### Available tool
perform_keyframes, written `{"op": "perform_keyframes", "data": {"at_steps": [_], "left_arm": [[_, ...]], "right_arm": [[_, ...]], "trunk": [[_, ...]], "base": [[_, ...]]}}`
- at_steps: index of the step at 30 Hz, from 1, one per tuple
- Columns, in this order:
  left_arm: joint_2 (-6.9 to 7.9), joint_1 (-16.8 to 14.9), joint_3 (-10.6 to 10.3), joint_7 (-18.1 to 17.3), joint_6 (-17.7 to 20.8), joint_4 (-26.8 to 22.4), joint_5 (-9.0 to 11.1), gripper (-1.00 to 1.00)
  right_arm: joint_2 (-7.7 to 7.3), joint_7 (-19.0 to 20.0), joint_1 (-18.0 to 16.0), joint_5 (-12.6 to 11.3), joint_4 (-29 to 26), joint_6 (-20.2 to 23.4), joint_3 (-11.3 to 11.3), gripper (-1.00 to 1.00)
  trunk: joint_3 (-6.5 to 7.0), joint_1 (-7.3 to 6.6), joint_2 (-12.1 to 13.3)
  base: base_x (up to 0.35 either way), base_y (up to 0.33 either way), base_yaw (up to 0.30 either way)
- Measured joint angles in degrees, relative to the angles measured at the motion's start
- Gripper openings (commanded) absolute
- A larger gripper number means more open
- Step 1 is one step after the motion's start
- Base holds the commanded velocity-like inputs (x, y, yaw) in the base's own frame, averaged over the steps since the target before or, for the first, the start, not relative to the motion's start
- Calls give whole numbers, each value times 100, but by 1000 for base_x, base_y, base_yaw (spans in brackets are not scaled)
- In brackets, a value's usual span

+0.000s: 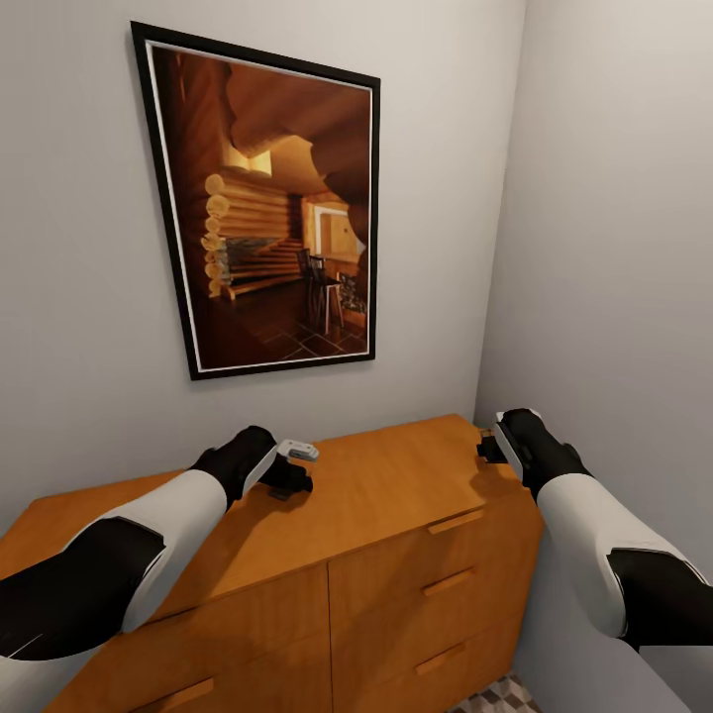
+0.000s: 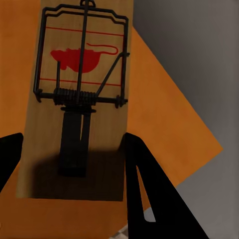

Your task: Take the four mousetraps from the cabinet in the bathroom and place them on the bathroom floor. Make sure all four end up on the same floor surface, and ensure that at least two of them are either under or directly next to the same bathroom sink.

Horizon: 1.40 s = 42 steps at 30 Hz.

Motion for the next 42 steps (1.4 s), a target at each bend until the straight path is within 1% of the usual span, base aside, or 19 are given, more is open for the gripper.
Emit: {"op": "perform_keyframes", "data": {"at_steps": [14, 18, 20, 26, 42], "left_arm": [[-6, 1, -15, -17, -2, -10, -49, 100], [-8, 0, 11, -21, 14, -10, -67, 100], [-8, 4, -36, -26, 23, -59, -71, 100], [-2, 6, -43, -29, 44, -231, -73, 100], [-1, 6, -45, -29, 49, -271, -74, 100]], "right_arm": [[-2, 0, 0, 1, 0, -6, 0, -100], [-2, 0, 0, 0, 0, -8, 0, -100], [-2, 0, 0, 0, 0, -8, 0, -100], [-1, 0, 0, 0, 0, -9, 0, -100], [0, 1, 0, 1, 0, -9, 0, -100]], "trunk": [[0, 0, 0], [1, 0, 0], [-1, 1, 1], [-1, 1, 1], [-1, 1, 2]], "base": [[0, 0, 0], [0, 0, 0], [0, 0, 0], [0, 0, 0], [-9, 0, 0]]}}
